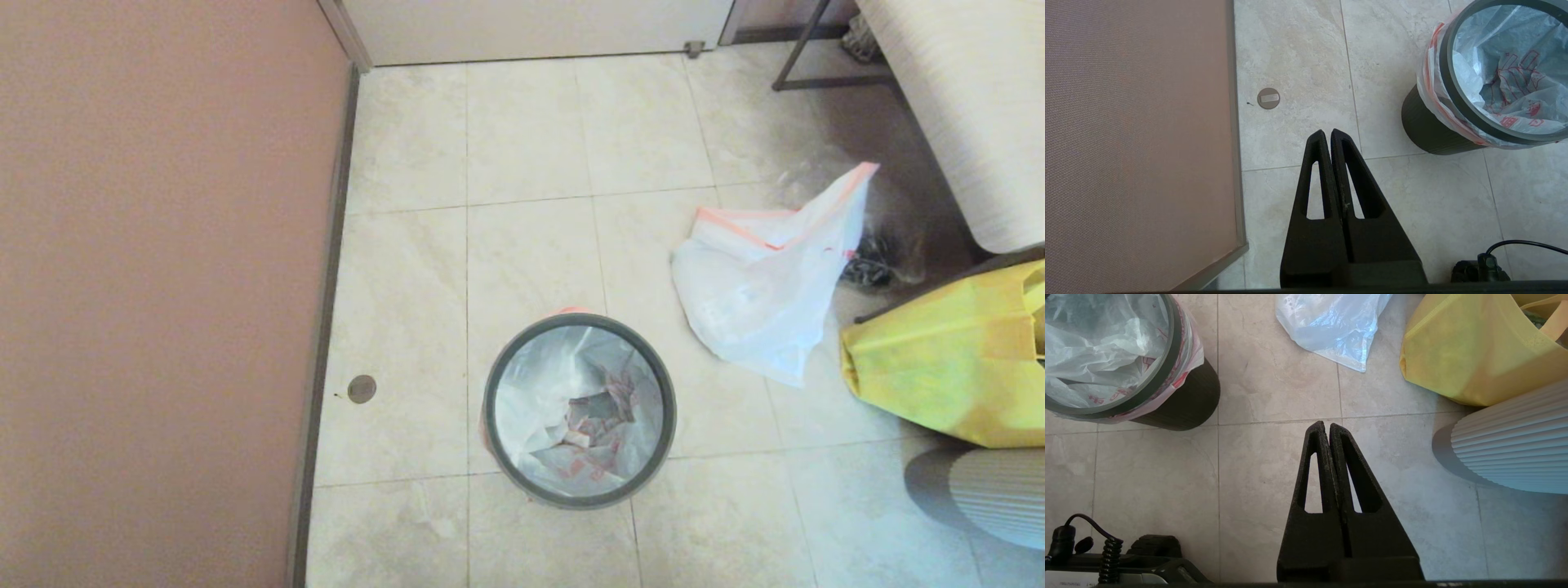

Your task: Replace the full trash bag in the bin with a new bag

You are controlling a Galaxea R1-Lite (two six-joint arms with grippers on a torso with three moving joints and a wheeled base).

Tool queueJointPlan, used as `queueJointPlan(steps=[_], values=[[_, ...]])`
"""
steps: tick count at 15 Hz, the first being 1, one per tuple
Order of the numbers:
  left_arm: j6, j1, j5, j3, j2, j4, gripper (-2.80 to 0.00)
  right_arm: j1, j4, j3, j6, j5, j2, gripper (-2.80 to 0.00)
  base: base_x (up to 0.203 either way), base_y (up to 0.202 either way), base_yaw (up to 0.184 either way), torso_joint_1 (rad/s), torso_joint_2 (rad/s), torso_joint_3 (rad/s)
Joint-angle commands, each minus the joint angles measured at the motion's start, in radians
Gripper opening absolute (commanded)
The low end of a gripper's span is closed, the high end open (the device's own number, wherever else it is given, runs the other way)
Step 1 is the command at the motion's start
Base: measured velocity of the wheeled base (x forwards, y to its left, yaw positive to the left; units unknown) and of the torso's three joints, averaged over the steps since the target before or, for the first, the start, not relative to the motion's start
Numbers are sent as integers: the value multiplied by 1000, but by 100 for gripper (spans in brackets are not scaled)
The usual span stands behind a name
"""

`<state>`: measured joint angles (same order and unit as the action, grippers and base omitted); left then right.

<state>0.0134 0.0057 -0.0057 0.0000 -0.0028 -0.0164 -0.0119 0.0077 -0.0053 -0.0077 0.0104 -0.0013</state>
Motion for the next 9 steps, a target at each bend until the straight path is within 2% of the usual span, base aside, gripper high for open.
queueJointPlan(steps=[1,9], values=[[0,0,0,6,1,0,-280,0,0,1,0,0,3,-280,0,0,0,0,0,0],[0,0,0,6,1,0,-280,0,0,1,2,0,3,-280,0,0,0,0,0,0]])
